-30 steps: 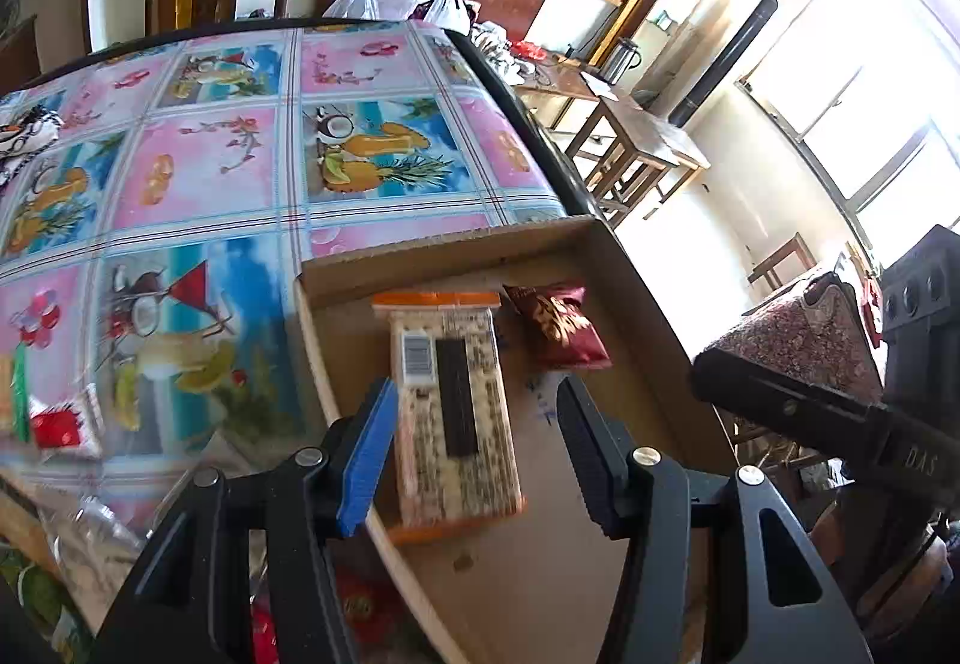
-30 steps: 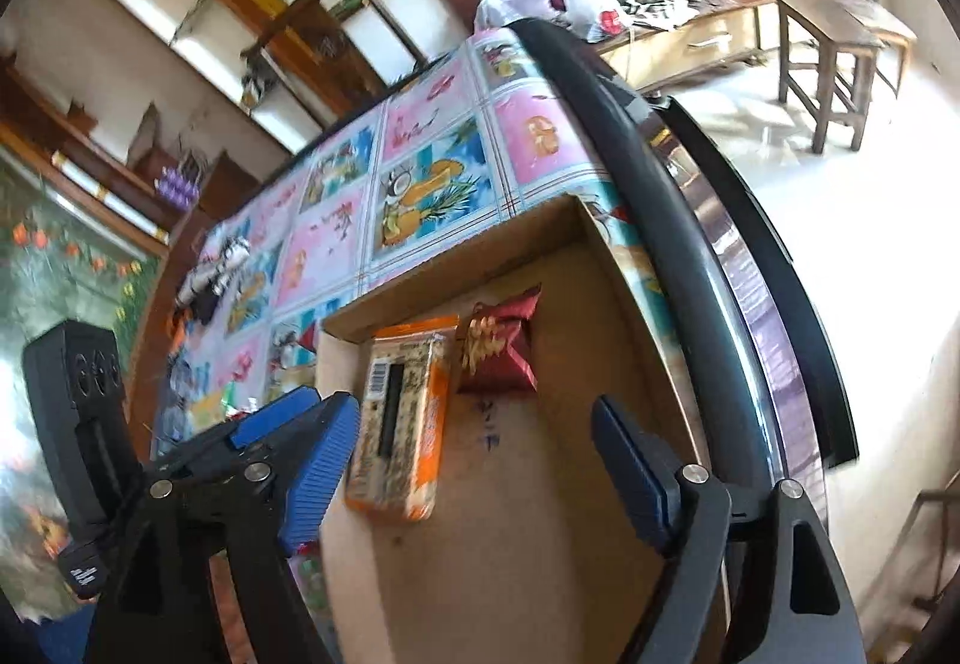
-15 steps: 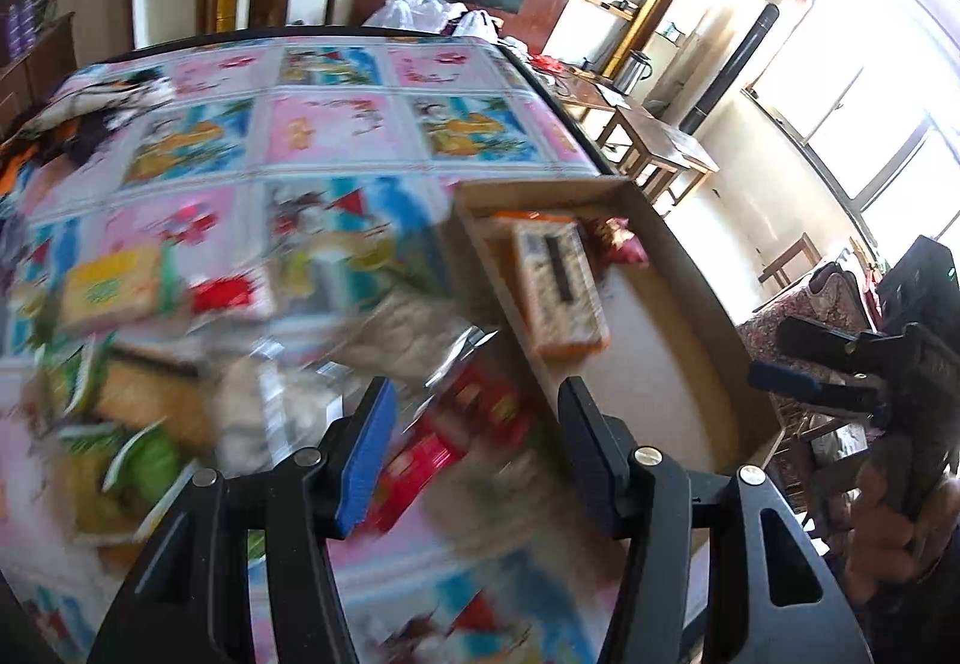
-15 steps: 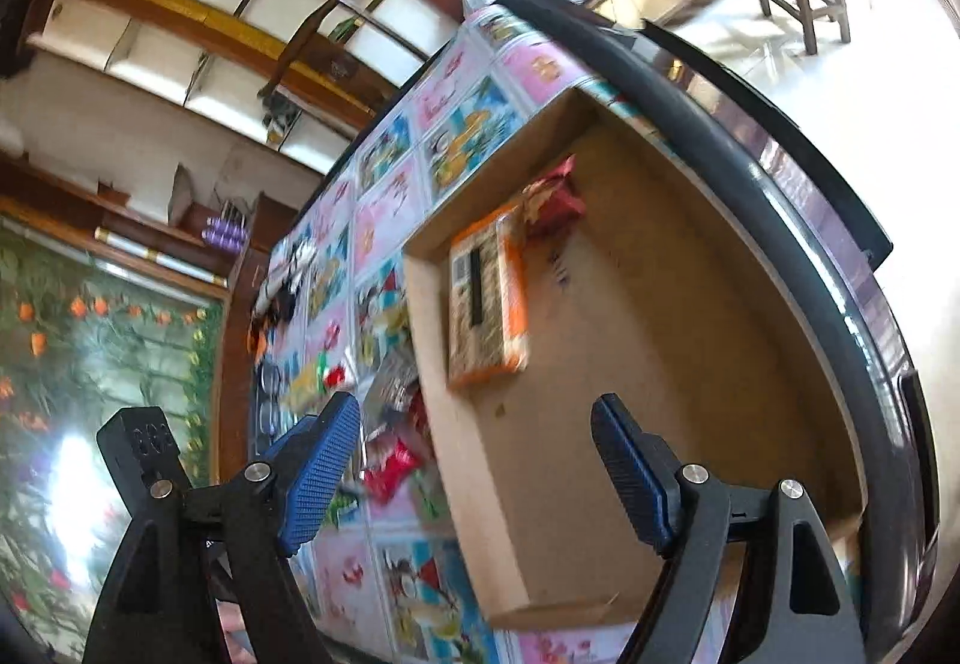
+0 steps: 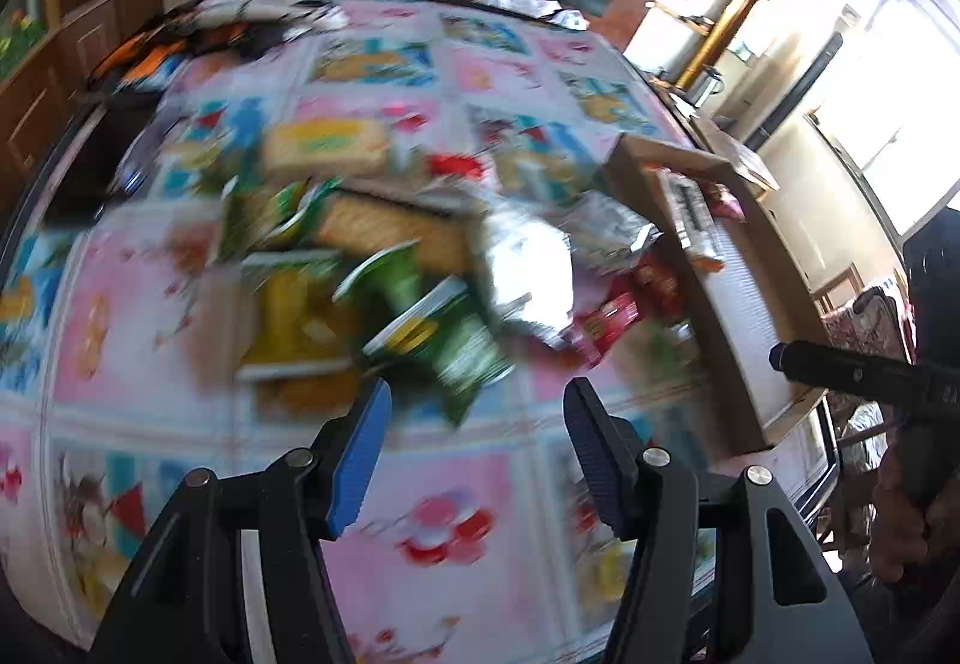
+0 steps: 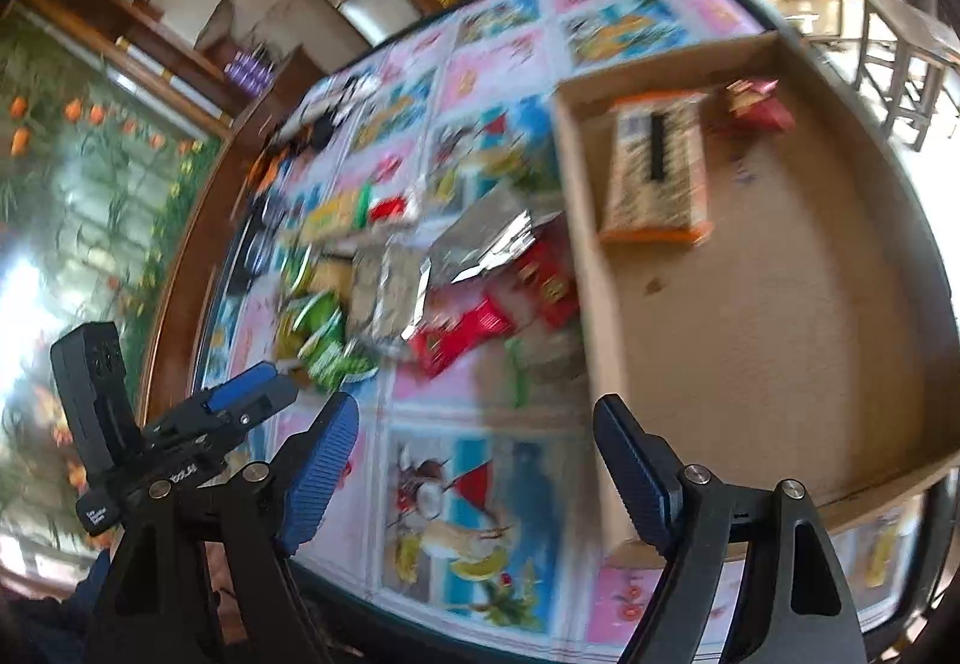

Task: Organize snacks
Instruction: 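Move both open grippers back to the snack pile, then grasp the green Peas bag with the left gripper while the right gripper grasps a silver foil pack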

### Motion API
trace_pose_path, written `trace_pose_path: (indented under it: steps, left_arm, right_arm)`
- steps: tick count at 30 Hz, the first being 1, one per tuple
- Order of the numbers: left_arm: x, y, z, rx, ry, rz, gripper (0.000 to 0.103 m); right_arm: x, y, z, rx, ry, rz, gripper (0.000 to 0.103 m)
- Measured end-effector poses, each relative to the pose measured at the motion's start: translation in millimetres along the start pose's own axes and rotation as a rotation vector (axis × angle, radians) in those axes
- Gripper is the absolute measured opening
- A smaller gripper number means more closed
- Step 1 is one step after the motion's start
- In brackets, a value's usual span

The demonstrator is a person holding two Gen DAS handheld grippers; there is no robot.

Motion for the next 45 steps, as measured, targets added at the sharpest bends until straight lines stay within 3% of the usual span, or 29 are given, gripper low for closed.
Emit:
trace_pose_path:
  steps: [6, 9, 15, 20, 27, 33, 45]
  left_arm:
    - [-6, 35, 5, 0.023, 0.017, 0.058, 0.061]
    - [-3, 40, 1, -0.008, 0.045, 0.108, 0.067]
    - [5, 32, -19, -0.058, 0.093, 0.202, 0.068]
    - [13, 9, -38, -0.04, 0.085, 0.151, 0.066]
    - [20, -4, -75, 0.065, 0.091, 0.068, 0.034]
    - [16, 3, -68, 0.074, 0.039, 0.026, 0.032]
    - [-29, 38, -27, 0.084, 0.05, -0.05, 0.032]
  right_arm:
    - [-14, 32, -35, -0.006, 0.078, 0.064, 0.083]
    - [-17, 45, -42, -0.009, 0.089, 0.097, 0.083]
    - [-20, 52, -40, -0.06, 0.092, 0.151, 0.083]
    - [-24, 37, -28, -0.092, 0.079, 0.133, 0.083]
    - [-27, 26, -12, -0.113, 0.052, 0.142, 0.083]
    - [-26, 22, -9, -0.091, 0.04, 0.128, 0.083]
    - [20, 42, -45, -0.036, 0.039, 0.084, 0.083]
Point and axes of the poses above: each gripper's, at about its wrist camera, not at the fingertips, and z roughly against the way its jaws point, y to its left, x to its top, the point moved 9 cm from there along -z, roughly the way its jaws point, and after that the axes turned 12 degrees about z, right-handed, at the moved point
